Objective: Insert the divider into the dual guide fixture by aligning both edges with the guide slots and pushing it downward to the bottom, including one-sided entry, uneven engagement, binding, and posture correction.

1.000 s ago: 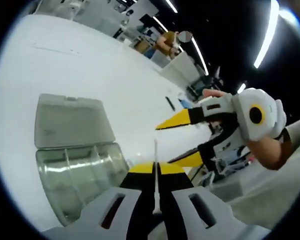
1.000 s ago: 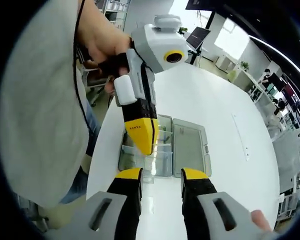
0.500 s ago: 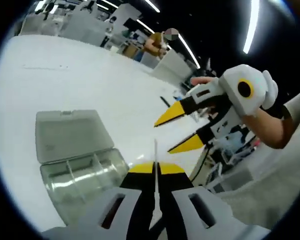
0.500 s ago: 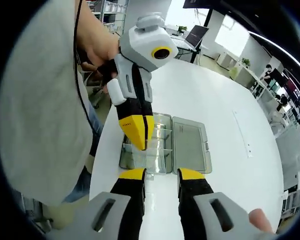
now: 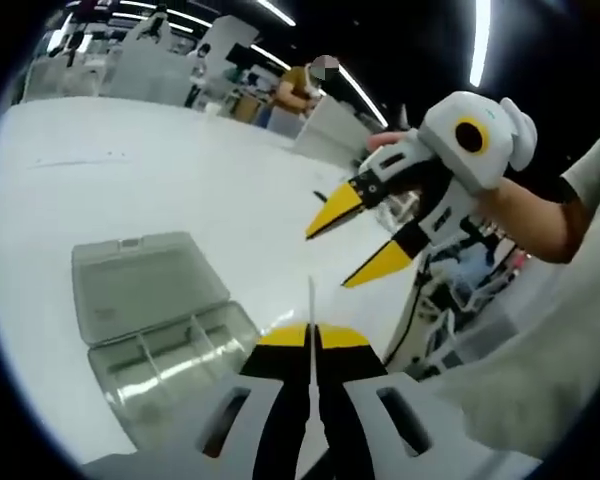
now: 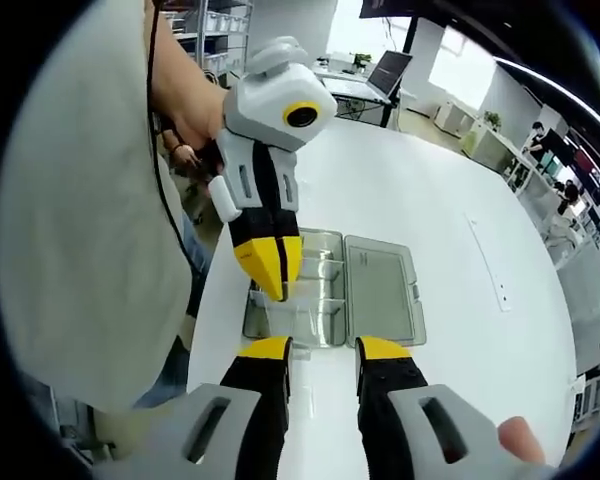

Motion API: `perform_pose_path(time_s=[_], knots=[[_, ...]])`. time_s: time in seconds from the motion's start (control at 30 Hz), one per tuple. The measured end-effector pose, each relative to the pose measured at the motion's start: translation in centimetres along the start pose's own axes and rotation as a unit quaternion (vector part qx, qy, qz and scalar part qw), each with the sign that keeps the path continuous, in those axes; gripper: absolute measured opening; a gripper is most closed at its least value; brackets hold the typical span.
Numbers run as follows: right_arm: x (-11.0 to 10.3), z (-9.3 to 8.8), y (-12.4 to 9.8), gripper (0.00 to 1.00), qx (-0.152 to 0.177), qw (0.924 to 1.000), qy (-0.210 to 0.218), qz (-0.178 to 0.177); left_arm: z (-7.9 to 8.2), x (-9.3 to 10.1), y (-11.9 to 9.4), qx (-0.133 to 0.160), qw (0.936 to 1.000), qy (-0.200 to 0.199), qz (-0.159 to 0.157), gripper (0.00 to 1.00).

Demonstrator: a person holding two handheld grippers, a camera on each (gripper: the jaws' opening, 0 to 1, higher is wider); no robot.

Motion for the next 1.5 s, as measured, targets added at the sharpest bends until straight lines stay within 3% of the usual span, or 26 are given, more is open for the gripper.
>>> perform_pose_path(time_s=[0.7,1.5], knots=[[-1.7,0.8,-0.4,0.20,0.008,0.9977,0.001,0.067,-0.3,0.8,0.1,-0.009,0.9976,0.068,-0.009,0.00],[-2.9,1.6,-0.2,0.04,0.008,0.9944,-0.010,0.104,-0.3,1.8,0.0,-0.019,0.9919,0.125,-0.013,0.00]])
Point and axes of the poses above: the point that each gripper's makers call its tool centre point, and the gripper's own axes: y roughly forward along the fingers, x roughly to its right, z roughly out of its top, the point moved 1 cm from there along -y, roughly backward along the fingers, and after that the axes turned 10 degrees about -z, right-handed, at the moved point
